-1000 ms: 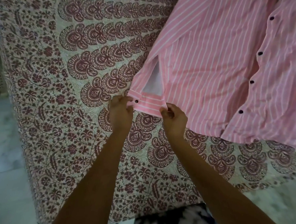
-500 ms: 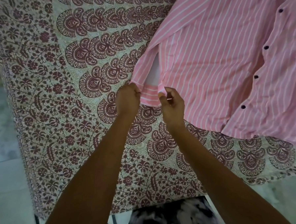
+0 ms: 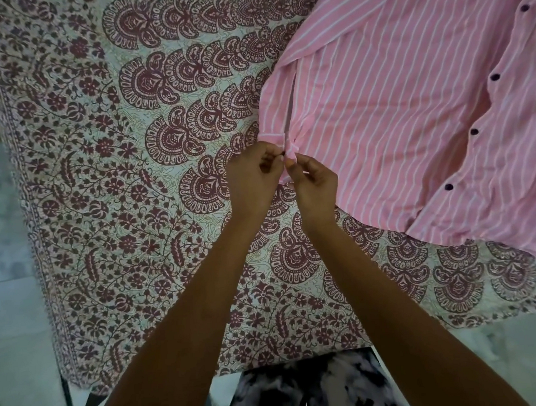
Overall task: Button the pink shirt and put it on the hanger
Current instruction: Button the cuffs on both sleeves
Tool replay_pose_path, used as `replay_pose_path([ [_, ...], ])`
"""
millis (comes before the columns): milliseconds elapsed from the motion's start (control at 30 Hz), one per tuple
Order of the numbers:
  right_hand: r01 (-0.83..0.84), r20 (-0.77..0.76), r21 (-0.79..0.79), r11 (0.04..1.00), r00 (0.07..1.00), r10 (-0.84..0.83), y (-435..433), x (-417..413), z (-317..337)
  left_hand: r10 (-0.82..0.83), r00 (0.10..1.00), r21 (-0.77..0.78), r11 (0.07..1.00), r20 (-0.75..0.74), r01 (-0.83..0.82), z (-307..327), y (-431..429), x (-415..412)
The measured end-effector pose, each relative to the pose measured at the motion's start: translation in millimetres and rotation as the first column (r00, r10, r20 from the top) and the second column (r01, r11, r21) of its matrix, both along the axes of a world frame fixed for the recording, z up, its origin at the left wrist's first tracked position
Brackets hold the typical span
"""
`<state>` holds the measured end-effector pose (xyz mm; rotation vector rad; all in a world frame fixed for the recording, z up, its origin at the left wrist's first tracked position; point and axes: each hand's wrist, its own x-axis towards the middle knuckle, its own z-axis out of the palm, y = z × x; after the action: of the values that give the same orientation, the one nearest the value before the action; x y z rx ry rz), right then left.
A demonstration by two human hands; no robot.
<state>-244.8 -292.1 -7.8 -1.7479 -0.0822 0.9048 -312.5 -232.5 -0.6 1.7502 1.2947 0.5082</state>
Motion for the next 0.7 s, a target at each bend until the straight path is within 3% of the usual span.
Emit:
replay_pose_path([
  [200,-0.025,-0.059,-0.026,0.999,0.998,0.023,1,1,0,-0.051,0.999,-0.015,0.999,-0.007,0.051,1,4,-4],
  [467,-0.073,-0.169,0.061,0.995,0.982,0.082,-2,8,7,-0.201,0.979,-0.021,0.979,0.014,0.201,-5,16,-11],
  [700,-0.169,0.116,-0.022,0.985,0.979,0.170,2,12,5,-0.153,0.988,-0.028,0.988,0.001,0.152,-2,14,-6],
])
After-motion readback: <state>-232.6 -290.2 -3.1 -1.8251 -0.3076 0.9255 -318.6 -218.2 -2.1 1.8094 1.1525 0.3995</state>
